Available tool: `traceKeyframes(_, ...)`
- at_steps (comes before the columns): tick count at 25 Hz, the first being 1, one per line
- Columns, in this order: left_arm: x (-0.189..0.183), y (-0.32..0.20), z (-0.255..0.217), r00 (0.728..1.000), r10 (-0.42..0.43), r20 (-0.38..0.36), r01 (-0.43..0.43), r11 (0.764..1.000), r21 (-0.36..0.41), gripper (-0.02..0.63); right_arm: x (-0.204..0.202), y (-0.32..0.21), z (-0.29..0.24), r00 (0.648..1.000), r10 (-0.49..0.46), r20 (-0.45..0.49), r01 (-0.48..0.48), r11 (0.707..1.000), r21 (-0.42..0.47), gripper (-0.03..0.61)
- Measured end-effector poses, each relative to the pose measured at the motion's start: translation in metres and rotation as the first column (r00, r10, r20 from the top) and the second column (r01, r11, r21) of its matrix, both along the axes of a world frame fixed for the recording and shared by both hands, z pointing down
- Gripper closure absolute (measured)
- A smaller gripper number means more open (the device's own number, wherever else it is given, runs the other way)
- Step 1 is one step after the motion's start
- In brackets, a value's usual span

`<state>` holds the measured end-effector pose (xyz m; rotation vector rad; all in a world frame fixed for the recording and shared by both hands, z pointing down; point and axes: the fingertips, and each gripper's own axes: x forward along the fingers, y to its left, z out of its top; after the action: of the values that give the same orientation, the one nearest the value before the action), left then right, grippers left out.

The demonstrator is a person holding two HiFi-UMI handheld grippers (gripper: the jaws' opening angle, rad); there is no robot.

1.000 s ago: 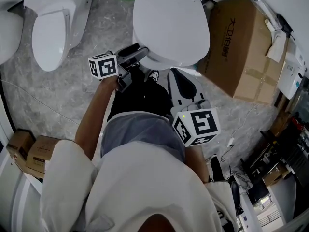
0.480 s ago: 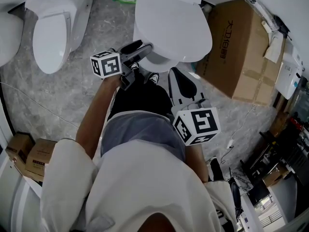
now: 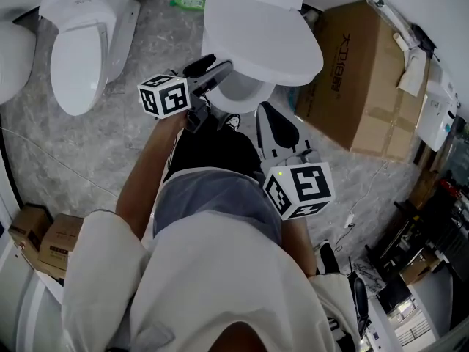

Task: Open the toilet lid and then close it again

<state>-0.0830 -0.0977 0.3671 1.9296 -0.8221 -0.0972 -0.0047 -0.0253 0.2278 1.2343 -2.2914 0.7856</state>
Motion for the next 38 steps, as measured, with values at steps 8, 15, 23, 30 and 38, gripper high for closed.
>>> traceKeyframes(8,0.000,-0.018,-0.012,0.999,-0.037,0.018,0.037,0.999,0.021,0.362,0.009,0.000,-0.003,1.000,0.014,-0.001,-0.014,1.000,0.006,0.568)
traceKeyframes(15,-0.001,-0.038,-0.025,0.999,-0.054,0.005,0.053,0.998,0.038,0.364,0.011,-0.005,-0.007,1.000,0.025,0.001,-0.025,1.000,0.014,0.568)
traceKeyframes(23,-0.002,-0.063,-0.039,0.998,-0.059,-0.010,0.060,0.996,0.062,0.364,0.014,-0.008,-0.009,0.999,0.038,0.000,-0.038,0.999,0.021,0.568)
traceKeyframes(30,-0.004,-0.085,-0.049,0.997,-0.071,-0.014,0.072,0.994,0.080,0.377,0.017,-0.015,-0.013,0.998,0.057,0.000,-0.057,0.998,0.032,0.568)
traceKeyframes(38,-0.004,-0.107,-0.057,0.997,-0.079,0.008,0.078,0.991,0.108,0.397,0.019,-0.021,-0.014,0.998,0.067,-0.001,-0.067,0.997,0.039,0.568)
